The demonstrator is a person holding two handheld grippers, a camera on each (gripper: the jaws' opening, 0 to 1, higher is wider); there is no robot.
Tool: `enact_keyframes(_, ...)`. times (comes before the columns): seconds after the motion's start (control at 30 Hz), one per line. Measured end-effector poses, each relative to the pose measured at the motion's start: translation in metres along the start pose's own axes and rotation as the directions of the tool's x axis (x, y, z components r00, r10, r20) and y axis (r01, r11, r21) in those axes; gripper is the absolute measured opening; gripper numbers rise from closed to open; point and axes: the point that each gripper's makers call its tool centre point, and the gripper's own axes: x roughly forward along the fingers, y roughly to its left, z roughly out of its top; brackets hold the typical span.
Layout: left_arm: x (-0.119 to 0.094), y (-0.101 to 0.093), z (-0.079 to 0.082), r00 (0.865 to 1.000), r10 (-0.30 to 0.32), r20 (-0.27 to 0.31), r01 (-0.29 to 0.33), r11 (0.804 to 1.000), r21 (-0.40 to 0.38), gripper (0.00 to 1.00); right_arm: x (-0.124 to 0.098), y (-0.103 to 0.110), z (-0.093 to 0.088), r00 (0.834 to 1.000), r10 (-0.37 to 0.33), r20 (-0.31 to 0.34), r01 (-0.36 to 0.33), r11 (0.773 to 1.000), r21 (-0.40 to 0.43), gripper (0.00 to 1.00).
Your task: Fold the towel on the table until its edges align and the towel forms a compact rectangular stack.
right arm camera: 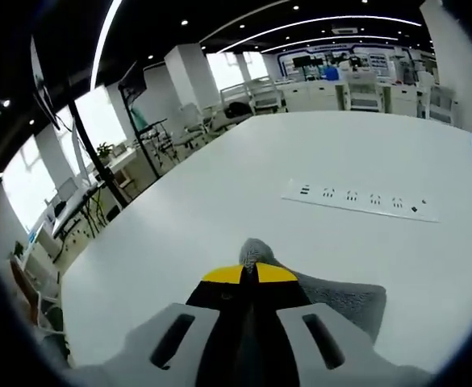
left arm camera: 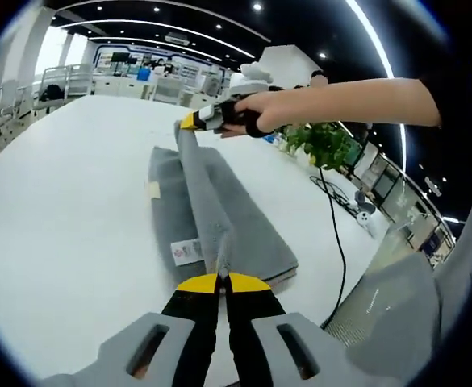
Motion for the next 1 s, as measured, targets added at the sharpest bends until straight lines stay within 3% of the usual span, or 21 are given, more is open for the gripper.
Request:
enact_keyframes(0.23,0.004,0.018,-0.019,0.999,0.027,-0.033,-0.029,0.997,-0.073,0.02,0.017,0.011,-0.009,1.0,0.02,-0.021,-0.021,1.0,-0.014,0.02)
enact_keyframes(0.63,0.004,0.021,-0.021,0.997,0.043,-0.066,-0.048,0.996,-0.077,0.03,0.028,0.02,-0.014,0.999,0.049,-0.02,-0.05,0.998,-0.046,0.07)
enact_keyframes(0.83,0.008,0.013,-0.001,0.999,0.019,-0.031,-0.021,0.999,-0.042,0.29,0.025,0.022,-0.005,0.997,0.079,0.019,-0.079,0.997,-0.026,0.17)
enact_keyframes(1.0,0.018,0.015,0.013,0.999,0.025,-0.03,-0.025,1.0,0.015,0.5,0.016,0.023,-0.001,0.995,0.101,0.018,-0.099,0.99,-0.098,0.28)
